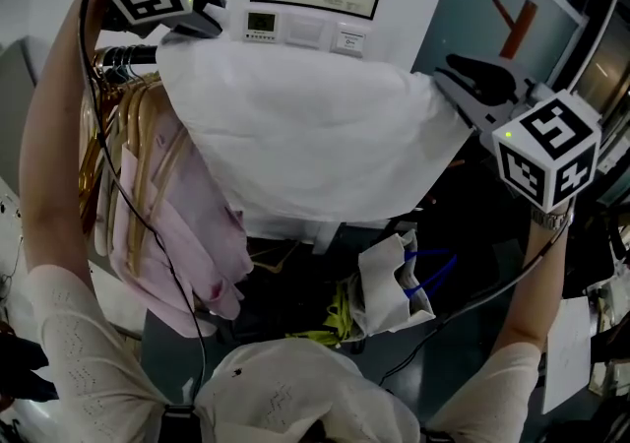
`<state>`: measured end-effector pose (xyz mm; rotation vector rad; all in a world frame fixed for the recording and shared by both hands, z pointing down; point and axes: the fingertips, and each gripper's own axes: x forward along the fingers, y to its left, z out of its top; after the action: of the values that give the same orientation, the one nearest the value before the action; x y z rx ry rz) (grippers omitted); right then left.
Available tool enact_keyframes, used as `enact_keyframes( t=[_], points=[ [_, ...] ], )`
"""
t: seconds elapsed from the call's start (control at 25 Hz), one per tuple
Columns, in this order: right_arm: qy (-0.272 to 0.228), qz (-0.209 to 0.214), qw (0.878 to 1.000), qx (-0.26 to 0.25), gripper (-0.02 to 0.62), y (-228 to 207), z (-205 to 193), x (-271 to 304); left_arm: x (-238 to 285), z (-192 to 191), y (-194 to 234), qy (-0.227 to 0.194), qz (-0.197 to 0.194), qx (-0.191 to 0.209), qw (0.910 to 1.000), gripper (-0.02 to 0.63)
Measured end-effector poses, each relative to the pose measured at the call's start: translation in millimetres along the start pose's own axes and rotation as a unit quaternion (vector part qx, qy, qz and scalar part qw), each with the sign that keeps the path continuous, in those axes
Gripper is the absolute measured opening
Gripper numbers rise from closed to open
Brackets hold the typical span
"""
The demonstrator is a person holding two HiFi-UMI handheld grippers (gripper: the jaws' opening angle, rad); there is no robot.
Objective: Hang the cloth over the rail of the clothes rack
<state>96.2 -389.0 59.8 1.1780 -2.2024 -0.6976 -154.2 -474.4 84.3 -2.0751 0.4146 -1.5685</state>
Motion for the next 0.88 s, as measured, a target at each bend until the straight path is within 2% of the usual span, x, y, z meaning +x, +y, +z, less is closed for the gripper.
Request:
enact_keyframes(
  t=[0.12,0.36,0.64,0.88],
  points=[
    [0.014,-0.005,1.0,0.011,0.101,-3,-2,1,-3,-2,2,-0.006,-0.005,-0.009,0.9999,0.077],
    [0.035,-0.012,0.999,0.019,0.088,-7,-5,5,-9,-11,2,0.013,-0.028,-0.02,0.9993,0.077],
    [0.053,-0.023,0.998,0.021,0.075,-11,-7,6,-15,-25,10,0.015,-0.037,-0.048,0.9981,0.077],
    [0.063,-0.025,0.997,0.025,0.071,-11,-7,8,-24,-37,13,-0.007,-0.037,-0.075,0.9965,0.077]
  ],
)
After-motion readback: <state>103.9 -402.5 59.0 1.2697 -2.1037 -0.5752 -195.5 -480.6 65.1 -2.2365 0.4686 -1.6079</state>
